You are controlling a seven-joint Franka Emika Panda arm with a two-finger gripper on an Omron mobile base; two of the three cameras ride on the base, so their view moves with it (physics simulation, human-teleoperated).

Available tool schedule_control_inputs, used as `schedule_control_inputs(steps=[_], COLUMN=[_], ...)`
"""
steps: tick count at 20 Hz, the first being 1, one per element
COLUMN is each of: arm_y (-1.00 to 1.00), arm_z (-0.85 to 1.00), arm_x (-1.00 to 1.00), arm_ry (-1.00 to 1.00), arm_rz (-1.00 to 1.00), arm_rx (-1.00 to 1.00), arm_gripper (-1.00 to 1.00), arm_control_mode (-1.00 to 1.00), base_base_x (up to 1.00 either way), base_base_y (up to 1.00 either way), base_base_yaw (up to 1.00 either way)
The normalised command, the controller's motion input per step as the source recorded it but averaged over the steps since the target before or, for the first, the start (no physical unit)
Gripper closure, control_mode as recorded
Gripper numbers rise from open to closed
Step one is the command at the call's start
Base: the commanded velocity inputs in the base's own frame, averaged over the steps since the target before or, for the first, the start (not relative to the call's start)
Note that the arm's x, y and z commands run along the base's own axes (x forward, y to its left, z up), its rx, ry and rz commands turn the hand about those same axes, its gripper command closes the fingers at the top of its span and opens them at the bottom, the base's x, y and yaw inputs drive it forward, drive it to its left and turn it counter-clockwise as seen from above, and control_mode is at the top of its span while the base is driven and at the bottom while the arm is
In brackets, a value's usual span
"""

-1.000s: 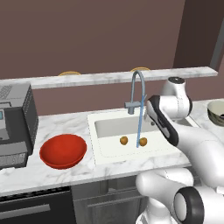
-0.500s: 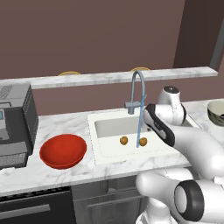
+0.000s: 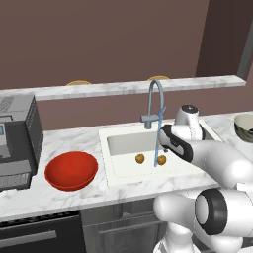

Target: Pick the apples from the sink and place them in one bowl. Place the eggplant in the other bowl. Then turn off the sink faucet.

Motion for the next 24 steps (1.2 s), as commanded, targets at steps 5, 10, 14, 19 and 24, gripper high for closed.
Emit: schedule_control_inputs(steps=[5, 10, 14, 19, 24], arm_y=[0.0, 0.0, -0.01, -0.02, -0.07], arm_z=[-0.16, -0.16, -0.16, -0.17, -0.18], arm_x=[0.17, 0.24, 0.24, 0.22, 0.19], arm_ry=[0.0, 0.0, 0.0, 0.0, 0.0], arm_rz=[0.0, 0.0, 0.0, 0.0, 0.0], arm_rx=[0.0, 0.0, 0.0, 0.01, 0.03], arm_gripper=[-1.0, -1.0, -1.0, -1.0, -1.0], arm_control_mode=[-1.0, -1.0, -1.0, -1.0, -1.0], base_base_x=[0.0, 0.0, 0.0, 0.0, 0.0], base_base_y=[0.0, 0.0, 0.0, 0.0, 0.0], base_base_yaw=[0.0, 0.0, 0.0, 0.0, 0.0])
